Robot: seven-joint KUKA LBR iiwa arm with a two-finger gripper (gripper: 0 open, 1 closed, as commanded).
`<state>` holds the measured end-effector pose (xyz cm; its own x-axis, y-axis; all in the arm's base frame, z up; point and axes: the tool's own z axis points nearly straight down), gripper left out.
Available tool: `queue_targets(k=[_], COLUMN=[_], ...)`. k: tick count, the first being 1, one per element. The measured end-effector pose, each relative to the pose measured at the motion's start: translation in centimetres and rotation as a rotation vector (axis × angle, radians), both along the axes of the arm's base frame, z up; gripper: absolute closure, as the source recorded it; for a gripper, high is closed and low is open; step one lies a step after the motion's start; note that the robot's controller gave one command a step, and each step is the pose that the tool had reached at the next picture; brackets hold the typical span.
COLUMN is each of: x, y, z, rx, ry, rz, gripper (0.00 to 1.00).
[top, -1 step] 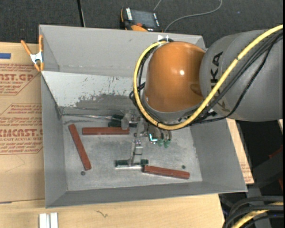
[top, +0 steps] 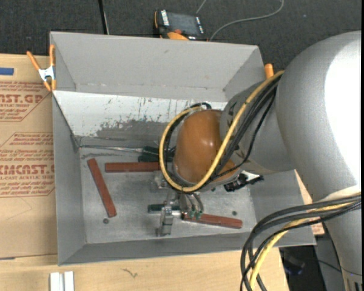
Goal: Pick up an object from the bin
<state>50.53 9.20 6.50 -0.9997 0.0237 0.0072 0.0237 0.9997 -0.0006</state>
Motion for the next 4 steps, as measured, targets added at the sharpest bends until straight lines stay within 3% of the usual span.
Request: queue_targets(k=[1,2,3,4], x=[-2.2,-2.5,-2.6,0.0], y=[0.1,0.6,0.9,-2.4], z=[3.5,4.9,0.3,0.4], rx=[0.001,0.001,0.000,-0.001], ry=[-0.006,-0.007,-0.008,-0.008], rz=[-0.122,-0.194,-0.217,-0.395], gripper=[0.00,0.00,0.00,0.00])
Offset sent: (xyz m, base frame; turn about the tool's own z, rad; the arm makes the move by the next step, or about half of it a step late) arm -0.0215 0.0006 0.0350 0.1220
